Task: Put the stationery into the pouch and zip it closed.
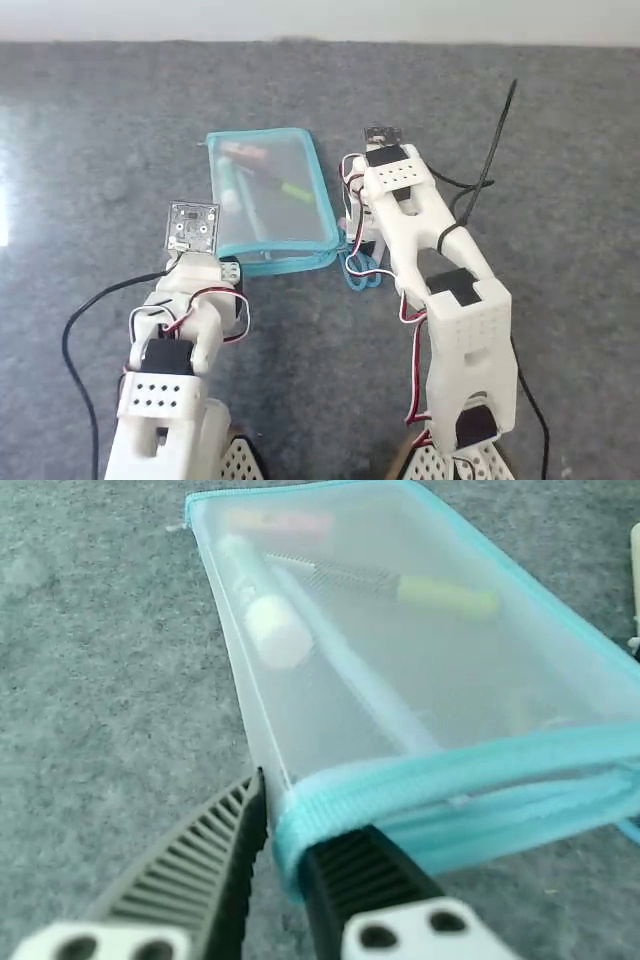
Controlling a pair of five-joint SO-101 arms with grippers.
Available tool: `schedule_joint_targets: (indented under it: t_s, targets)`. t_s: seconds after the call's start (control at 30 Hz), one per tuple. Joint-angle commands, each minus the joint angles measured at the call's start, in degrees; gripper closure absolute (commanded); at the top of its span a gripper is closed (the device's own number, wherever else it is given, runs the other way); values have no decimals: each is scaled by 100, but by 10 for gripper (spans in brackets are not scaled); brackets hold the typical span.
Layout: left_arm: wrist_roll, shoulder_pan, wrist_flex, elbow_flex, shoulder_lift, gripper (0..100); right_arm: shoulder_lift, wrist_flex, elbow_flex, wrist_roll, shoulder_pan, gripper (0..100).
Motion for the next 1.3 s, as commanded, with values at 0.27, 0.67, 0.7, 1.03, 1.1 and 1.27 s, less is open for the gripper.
schedule_joint_targets:
  t_s: [0.27, 0.67, 0.7, 1.03, 1.1, 1.27]
  targets:
    - [-18, 9, -97, -48, 26, 988, -664, 620, -211, 659, 567, 991]
    - [-26, -18, -97, -48, 26, 988, -3785, 2378, -26, 2971, -66, 991]
    - [-26, -18, -97, -48, 26, 988, -4092, 2360, 185, 3103, -163, 991]
    - [-26, 9, -105, -13, 26, 988, -6580, 2343, 3138, 3745, -1042, 991]
    - [-26, 9, -202, 22, 26, 988, -6862, 2343, 3464, 3798, -1059, 991]
    - [-26, 9, -255, 48, 62, 988, -7389, 2343, 4202, 4255, -1332, 991]
